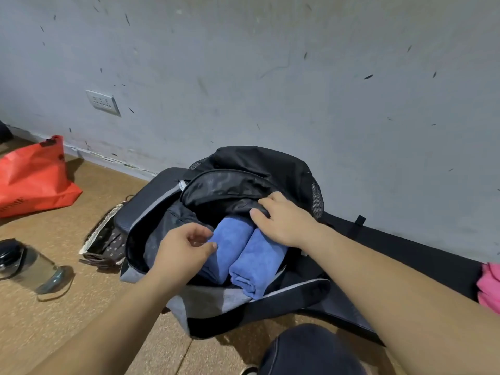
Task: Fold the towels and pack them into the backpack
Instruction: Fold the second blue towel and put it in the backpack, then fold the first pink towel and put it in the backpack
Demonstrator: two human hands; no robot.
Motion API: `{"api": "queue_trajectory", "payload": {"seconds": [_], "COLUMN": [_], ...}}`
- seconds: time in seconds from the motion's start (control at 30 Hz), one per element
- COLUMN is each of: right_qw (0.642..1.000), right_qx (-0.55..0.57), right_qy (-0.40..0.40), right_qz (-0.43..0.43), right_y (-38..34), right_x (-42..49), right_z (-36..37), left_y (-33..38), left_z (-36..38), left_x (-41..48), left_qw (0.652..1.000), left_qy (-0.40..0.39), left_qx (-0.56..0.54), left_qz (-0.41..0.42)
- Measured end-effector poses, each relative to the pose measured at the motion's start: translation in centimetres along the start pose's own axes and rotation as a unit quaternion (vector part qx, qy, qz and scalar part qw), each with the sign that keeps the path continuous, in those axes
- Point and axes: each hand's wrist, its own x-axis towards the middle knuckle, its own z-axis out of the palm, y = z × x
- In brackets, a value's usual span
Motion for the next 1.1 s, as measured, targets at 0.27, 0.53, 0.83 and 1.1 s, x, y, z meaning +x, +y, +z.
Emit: {"api": "queue_trajectory", "payload": {"seconds": [0.27, 0.53, 0.83, 1.1], "right_qw": [0.985, 0.983, 0.957, 0.883], "right_qx": [0.025, 0.136, 0.19, 0.153], "right_qy": [0.148, 0.121, 0.137, 0.26], "right_qz": [-0.08, 0.003, 0.171, 0.359], "right_y": [0.1, 6.9, 22.0, 36.0], "right_x": [-5.1, -14.9, -25.0, -31.7], "right_z": [-4.1, -7.5, -8.7, -6.1], "left_y": [5.2, 15.1, 21.3, 21.0], "left_z": [-1.4, 9.0, 23.1, 31.1], "left_x": [-5.1, -12.8, -17.3, -18.8], "left_qw": [0.995, 0.971, 0.942, 0.932], "left_qy": [0.023, -0.123, -0.279, -0.33], "left_qx": [-0.036, -0.097, -0.085, 0.015], "left_qz": [0.09, 0.18, 0.167, 0.15]}}
